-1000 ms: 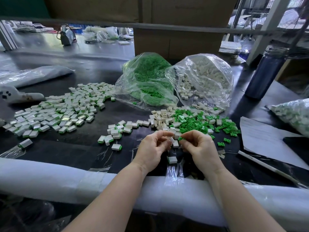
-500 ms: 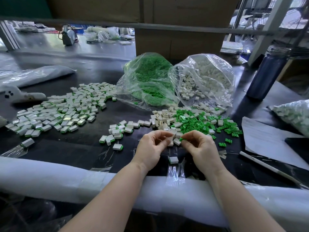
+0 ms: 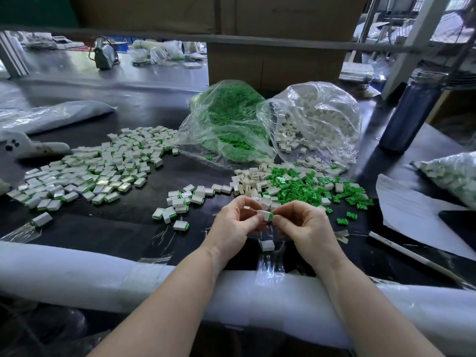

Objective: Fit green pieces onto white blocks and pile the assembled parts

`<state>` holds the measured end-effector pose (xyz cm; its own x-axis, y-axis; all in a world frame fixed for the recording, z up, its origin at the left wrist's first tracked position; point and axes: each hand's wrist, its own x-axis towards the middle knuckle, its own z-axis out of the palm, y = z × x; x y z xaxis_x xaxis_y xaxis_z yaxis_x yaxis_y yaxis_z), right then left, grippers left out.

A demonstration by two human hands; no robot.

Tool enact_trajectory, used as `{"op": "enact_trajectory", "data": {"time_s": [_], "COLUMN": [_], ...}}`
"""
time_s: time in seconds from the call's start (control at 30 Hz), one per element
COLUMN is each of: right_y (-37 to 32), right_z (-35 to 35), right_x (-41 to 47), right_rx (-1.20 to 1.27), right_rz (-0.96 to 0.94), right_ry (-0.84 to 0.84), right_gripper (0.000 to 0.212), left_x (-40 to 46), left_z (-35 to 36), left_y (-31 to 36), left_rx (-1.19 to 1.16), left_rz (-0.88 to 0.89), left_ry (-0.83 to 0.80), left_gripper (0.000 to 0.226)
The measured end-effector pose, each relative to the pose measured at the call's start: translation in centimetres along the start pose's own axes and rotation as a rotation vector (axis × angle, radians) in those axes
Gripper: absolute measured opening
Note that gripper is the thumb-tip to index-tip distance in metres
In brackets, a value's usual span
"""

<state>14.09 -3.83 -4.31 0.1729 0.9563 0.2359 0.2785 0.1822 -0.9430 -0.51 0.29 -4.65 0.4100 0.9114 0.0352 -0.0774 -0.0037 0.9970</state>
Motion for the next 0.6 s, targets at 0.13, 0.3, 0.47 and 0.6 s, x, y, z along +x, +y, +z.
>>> {"op": "enact_trajectory", "data": {"time_s": [0.13, 0.3, 0.47, 0.6], "right_y": [0.07, 0.20, 0.08, -0.01], "right_z": [0.01, 0.00, 0.09, 0.10], "right_x": [-0.01, 0.02, -0.02, 0.07], "right_rx": [0.002, 0.011, 0.031, 0.053], "right_rz": [-0.012, 0.007, 0.035, 0.061], "right_ry": [0.005, -0.001, -0.037, -0.046], "right_gripper": [0.021, 0.023, 0.018, 0.023], "left_x": [-0.13, -0.18, -0.15, -0.19], "left_z": [0.15, 0.24, 0.14, 0.19], "left_y": [0.24, 0.21, 0.17, 0.16], "left_rx": [0.002, 0.055, 0.117, 0.140], "left_rz": [-0.018, -0.020, 0.004, 0.026], "left_ry": [-0.032, -0.026, -0.005, -0.020], "left_gripper": [0.012, 0.007, 0.006, 0.004]}}
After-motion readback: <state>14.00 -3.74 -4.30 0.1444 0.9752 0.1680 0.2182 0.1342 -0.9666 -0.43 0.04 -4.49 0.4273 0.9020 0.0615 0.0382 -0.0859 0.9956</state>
